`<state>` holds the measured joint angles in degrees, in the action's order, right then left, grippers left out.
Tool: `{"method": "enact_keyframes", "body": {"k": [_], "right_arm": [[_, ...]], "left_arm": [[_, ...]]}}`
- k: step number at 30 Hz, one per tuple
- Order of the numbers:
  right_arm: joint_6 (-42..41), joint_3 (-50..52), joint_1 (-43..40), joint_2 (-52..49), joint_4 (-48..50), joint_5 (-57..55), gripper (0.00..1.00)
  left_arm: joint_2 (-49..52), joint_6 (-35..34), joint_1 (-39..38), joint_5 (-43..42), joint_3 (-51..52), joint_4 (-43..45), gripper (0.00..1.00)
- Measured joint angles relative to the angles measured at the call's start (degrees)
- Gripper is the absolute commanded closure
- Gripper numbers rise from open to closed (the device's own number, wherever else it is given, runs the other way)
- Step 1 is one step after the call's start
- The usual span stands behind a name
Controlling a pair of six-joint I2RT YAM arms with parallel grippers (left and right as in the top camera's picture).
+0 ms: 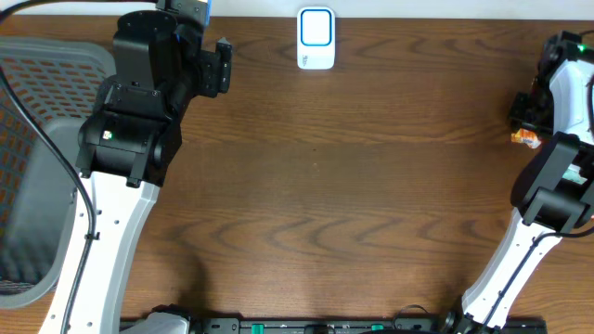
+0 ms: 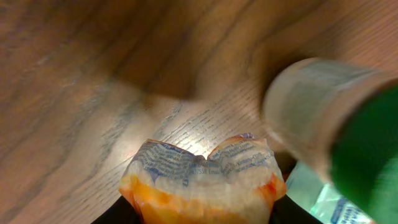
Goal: Scan the item barcode
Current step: 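Carry the Kleenex pack right and drop it near the jar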
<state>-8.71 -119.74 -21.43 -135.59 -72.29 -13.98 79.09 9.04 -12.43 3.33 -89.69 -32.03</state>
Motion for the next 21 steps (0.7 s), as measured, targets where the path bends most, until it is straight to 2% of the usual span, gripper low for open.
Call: {"method": "enact_keyframes", "body": {"k": [5, 10, 14, 15, 16, 17, 21], "right_arm": [[0.0, 0.5, -0.46, -0.02, 3.06, 3.28, 0.59], [-0.07, 0.5, -0.31, -0.02, 4.17, 4.66, 0.45], [-0.24, 0.52, -0.31, -0.02, 3.89, 5.09, 0.4], [-0.22, 0.52, -0.31, -0.02, 3.48, 5.22, 0.32], [-0.24, 0.52, -0.31, -0.02, 3.02, 5.25, 0.11], [-0.11, 0.52, -0.31, -0.02, 2.62, 5.33, 0.01], [-0.61, 0.52, -0.31, -0.02, 1.31, 5.31, 0.01]], "left_arm": [[0.0, -0.02, 0.0, -0.02, 0.0, -0.04, 0.18], [0.0, 0.0, 0.0, -0.02, 0.0, -0.07, 0.18], [0.0, 0.0, 0.0, -0.04, 0.0, -0.07, 0.18], [0.0, 0.0, 0.0, -0.02, 0.0, -0.07, 0.18], [0.0, 0.0, 0.0, -0.02, 0.0, -0.07, 0.18], [0.0, 0.0, 0.0, -0.02, 0.0, -0.09, 0.18], [0.0, 0.0, 0.0, -0.02, 0.0, -0.09, 0.18]]}}
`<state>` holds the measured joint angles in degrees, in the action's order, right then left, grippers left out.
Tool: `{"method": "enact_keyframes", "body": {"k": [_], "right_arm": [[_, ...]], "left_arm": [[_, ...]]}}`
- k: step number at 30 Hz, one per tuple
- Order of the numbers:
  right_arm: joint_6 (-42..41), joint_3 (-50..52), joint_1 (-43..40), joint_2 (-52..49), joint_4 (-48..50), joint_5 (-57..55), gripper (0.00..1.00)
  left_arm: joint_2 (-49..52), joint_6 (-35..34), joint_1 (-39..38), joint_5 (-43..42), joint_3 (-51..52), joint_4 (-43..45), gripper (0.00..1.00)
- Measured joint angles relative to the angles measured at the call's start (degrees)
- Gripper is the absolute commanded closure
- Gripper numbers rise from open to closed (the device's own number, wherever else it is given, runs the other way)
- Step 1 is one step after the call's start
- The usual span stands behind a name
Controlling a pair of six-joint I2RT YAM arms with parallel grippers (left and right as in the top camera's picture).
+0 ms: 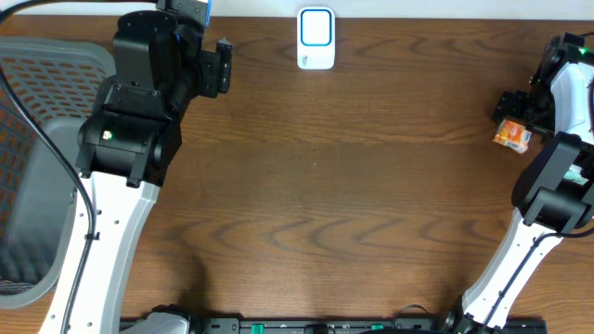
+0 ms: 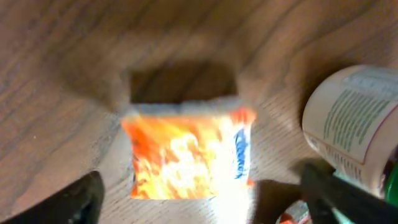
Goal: Scan the item barcode
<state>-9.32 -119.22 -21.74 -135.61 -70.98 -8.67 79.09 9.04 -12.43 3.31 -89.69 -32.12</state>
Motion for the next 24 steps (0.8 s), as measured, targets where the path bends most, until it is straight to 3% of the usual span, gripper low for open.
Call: {"method": "enact_keyframes", "body": {"k": [11, 21, 24], "right_arm": [[-1.88, 0.74, 2.12, 5.57, 3.45, -0.35, 0.01], [1.68, 0.22, 7.32, 36.74, 20.65, 13.25, 0.01], [2.03, -0.42, 7.98, 44.63, 25.68, 18.86, 0.01]], "left_arm": [[-1.18, 0.0, 0.0, 0.0, 0.02, 2.19, 0.18], [-14.53, 3.72, 0.0, 8.46, 0.13, 4.11, 0.18], [-23.17, 4.52, 0.0, 10.6, 0.15, 2.54, 0.18]]}}
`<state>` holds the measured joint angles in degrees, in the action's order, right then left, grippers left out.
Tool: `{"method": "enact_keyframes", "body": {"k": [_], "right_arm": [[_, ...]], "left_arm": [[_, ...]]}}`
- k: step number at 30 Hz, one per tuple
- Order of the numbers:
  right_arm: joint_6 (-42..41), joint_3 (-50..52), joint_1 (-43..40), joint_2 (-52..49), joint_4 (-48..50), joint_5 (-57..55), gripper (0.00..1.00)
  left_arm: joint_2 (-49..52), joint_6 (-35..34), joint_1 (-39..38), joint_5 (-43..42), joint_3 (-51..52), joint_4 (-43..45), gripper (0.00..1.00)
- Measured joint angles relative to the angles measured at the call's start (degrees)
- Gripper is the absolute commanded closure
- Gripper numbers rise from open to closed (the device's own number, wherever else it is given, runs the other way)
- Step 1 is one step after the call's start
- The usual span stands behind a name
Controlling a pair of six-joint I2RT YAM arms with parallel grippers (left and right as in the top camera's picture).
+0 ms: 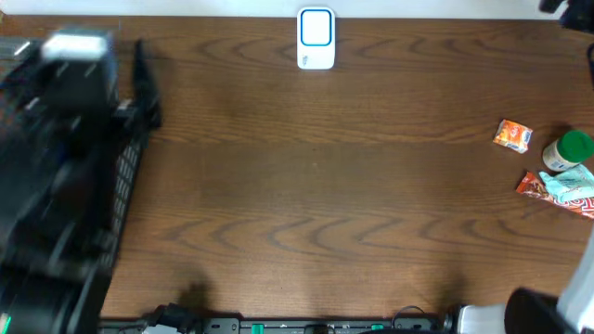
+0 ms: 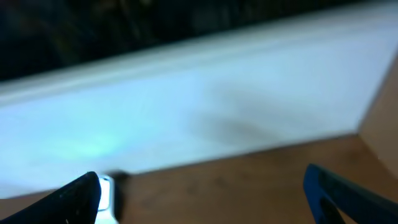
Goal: Scan the item barcode
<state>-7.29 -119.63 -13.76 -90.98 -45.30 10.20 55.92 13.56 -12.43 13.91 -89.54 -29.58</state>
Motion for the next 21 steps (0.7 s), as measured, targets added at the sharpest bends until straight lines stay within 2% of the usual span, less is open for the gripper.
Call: {"method": "enact_keyframes", "body": {"k": [4, 8, 14, 21], "right_arm": [[0.28, 0.02, 0.09, 4.74, 1.38, 4.07, 0.01], [2.14, 0.15, 0.07, 8.11, -0.48, 5.51, 0.01], [5.38, 0.24, 0.07, 14.43, -1.14, 6.14, 0.01], [6.36, 0.24, 0.07, 19.76, -1.77, 8.55, 0.01]], "left_arm": [[-7.96, -0.68, 0.02, -0.07, 0.07, -0.02, 0.18], [-13.77, -1.33, 0.9, -3.8, 0.79, 0.24, 0.18], [-15.98, -1.42, 4.04, -10.05, 4.55, 2.29, 0.18], [-20.13, -1.53, 10.6, -12.33, 11.28, 6.62, 0.18]]}}
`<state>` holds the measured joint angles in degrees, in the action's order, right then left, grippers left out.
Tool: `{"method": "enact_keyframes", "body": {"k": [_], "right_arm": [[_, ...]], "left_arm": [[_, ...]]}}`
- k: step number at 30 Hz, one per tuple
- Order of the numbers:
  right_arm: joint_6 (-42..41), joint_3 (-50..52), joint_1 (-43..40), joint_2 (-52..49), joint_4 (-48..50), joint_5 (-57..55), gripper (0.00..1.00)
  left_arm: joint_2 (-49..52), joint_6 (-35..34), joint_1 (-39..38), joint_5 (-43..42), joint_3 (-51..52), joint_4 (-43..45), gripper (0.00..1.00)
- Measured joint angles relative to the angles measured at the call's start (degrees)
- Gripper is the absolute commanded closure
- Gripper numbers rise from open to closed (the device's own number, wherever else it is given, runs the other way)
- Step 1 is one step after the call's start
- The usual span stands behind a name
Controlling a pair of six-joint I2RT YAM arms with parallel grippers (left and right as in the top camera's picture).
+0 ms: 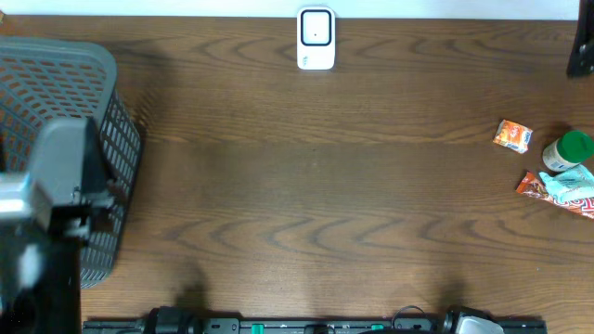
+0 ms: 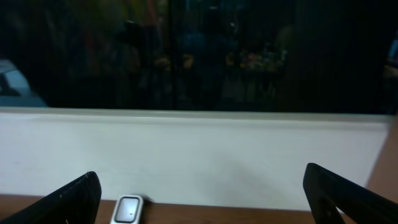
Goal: Scan the item barcode
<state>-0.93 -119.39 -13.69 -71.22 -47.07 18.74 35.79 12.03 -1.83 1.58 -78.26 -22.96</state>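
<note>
A white barcode scanner [image 1: 316, 39] stands at the table's far edge in the middle; the right wrist view shows the scanner [image 2: 127, 210] low on the left. A small orange packet [image 1: 512, 135] lies flat on the right side of the table, held by nothing. My right gripper [image 2: 202, 208] is open and empty, lifted off the table and facing the white back wall. In the overhead view only a dark piece of the right arm [image 1: 585, 46] shows, at the top right edge. Of the left arm [image 1: 51, 199], only a blurred grey link shows at lower left.
A green-capped bottle [image 1: 568, 150] and a red and teal packet [image 1: 559, 188] lie just right of the orange packet. A grey mesh basket [image 1: 56, 102] fills the left end of the table. The white wall [image 2: 199, 155] runs behind the far edge.
The left arm has moved from above the basket to the lower left, so the basket is uncovered. The right wrist camera now looks level at the wall. The items have not moved.
My right gripper held the orange packet low over the table beside the bottle. Then it was open above the packet, which lay flat on the table. After that both arms were away from the middle of the table, and the packet has stayed where it was.
</note>
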Motion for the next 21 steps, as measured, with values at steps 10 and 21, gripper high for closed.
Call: {"method": "enact_keyframes", "body": {"k": [10, 21], "right_arm": [[0.11, 0.24, 4.33, 2.32, 2.82, 4.48, 0.01], [-2.49, 3.19, 8.7, 8.02, 5.53, 5.27, 0.01]], "left_arm": [[-12.33, 0.0, 10.05, -1.92, 4.74, 5.16, 0.18], [-12.92, 0.0, 11.47, -7.69, 5.11, 5.97, 0.18]]}}
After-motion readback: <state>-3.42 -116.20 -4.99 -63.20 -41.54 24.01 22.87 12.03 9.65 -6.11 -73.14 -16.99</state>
